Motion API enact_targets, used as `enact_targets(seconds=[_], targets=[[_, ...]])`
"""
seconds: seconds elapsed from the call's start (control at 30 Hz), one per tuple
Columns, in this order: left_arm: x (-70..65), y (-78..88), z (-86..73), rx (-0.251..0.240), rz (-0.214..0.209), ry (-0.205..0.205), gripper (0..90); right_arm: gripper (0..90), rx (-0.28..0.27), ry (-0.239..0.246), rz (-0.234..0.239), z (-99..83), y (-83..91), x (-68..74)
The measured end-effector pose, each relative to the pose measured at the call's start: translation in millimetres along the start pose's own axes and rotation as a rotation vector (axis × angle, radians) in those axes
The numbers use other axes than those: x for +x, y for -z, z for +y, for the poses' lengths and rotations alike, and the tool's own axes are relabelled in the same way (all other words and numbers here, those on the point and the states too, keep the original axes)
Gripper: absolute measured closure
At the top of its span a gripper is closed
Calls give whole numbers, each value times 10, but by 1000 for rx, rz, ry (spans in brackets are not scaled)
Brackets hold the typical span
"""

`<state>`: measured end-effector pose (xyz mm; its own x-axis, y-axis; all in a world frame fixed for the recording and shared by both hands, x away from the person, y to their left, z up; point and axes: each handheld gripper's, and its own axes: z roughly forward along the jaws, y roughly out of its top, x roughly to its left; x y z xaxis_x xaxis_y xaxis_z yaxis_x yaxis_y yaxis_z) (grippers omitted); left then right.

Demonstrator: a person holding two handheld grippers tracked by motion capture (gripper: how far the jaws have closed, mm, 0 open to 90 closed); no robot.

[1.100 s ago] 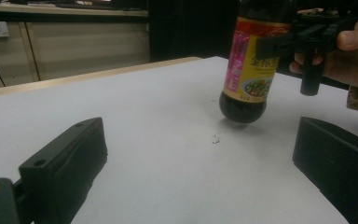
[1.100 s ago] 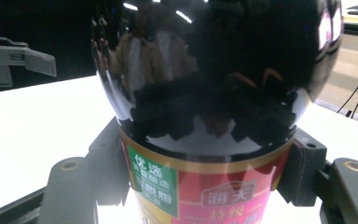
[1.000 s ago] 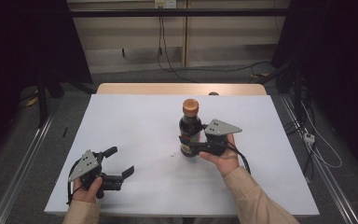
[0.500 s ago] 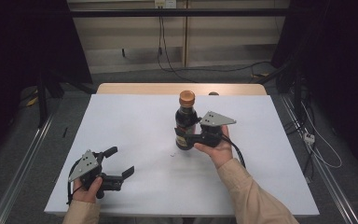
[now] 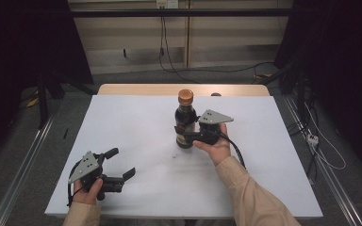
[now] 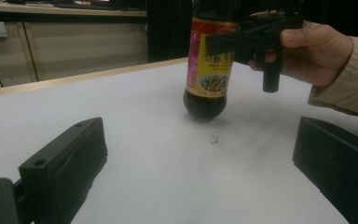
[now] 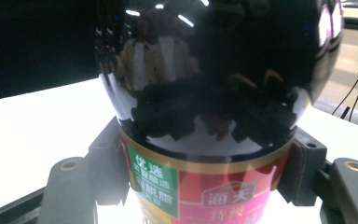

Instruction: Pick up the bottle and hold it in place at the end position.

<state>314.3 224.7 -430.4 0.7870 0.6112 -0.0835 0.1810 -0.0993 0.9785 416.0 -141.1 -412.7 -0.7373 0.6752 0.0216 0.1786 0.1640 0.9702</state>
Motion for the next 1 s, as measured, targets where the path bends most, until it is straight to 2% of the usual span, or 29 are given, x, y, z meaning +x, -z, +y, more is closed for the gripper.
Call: enact_targets(seconds=[0.3, 0.37, 1.0], targets=[[3, 3, -2, -1, 2, 2, 26, 307, 3, 5, 0, -15, -65, -49], [0, -1, -3, -4, 2, 7, 26, 307, 9, 19, -5, -27, -70, -59], [-3, -8, -4, 0, 0, 4, 26, 307, 6, -15, -23, -90, -127, -110]])
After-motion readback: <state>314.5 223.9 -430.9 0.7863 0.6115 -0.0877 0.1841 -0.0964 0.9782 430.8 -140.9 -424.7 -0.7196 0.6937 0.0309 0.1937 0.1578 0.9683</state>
